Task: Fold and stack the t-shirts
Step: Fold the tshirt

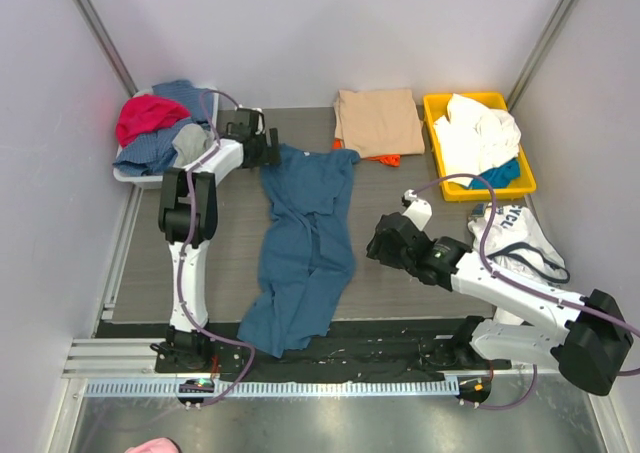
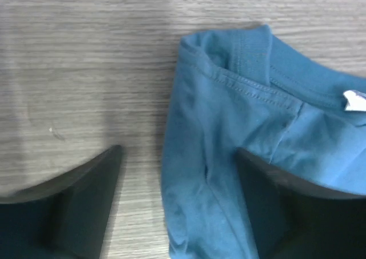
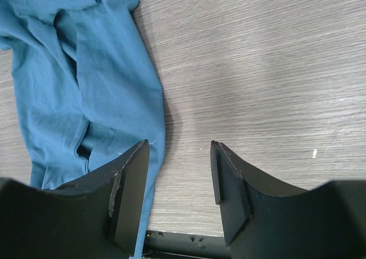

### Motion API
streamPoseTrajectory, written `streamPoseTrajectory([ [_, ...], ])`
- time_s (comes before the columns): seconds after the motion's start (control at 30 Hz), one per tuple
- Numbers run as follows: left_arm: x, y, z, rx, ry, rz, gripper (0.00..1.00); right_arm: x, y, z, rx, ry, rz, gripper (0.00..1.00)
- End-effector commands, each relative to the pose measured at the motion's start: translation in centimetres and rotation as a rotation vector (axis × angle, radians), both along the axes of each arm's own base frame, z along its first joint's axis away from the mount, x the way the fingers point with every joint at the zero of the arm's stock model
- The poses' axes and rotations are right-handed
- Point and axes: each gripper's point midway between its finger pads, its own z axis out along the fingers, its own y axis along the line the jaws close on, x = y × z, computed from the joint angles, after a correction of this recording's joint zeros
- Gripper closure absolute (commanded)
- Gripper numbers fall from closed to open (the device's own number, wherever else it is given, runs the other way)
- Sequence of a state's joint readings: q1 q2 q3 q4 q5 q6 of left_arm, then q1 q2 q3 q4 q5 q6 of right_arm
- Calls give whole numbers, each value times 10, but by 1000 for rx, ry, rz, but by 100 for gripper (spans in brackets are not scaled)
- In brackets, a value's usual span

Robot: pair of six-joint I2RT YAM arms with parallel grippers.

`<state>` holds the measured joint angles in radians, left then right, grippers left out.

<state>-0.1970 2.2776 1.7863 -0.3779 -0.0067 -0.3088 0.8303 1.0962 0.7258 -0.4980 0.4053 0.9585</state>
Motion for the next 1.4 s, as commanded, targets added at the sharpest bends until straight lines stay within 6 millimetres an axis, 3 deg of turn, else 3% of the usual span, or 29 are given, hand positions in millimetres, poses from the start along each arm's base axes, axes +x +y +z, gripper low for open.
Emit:
streamPoseTrajectory([
  [0.0,6,1,1,25,14,-3,32,12,-2,23,19,-62,-14,45],
  [0.03,6,0,-5,24,27,-6,38,12,-3,23,18,-60,-13,45],
  [0.13,8,-3,-8,16,33,-17,69,11,-6,21,15,-58,-19,45],
  [0.17,8,-8,-8,-7,32,-33,86,11,-7,20,14,-57,-21,45],
  [0.23,9,-8,-7,-15,28,-43,100,10,-9,18,12,-52,-26,45],
  [0.4,13,2,3,-29,11,-16,100,11,-10,13,8,-36,-36,45],
  [0.73,20,63,15,46,0,160,100,19,-4,8,-18,-14,-28,45],
  [1.07,24,89,14,90,2,274,100,22,-3,1,-27,5,-30,46],
  [1.2,40,78,21,35,-32,257,100,24,-3,-5,-31,17,-27,46],
  [1.27,45,72,10,5,-9,250,100,25,-3,-6,-37,22,-21,46],
  [1.33,58,62,18,-41,-30,240,100,26,-3,-7,-41,25,-22,46],
  [1.37,61,61,4,-50,-10,239,100,27,-5,-8,-44,28,-26,46],
])
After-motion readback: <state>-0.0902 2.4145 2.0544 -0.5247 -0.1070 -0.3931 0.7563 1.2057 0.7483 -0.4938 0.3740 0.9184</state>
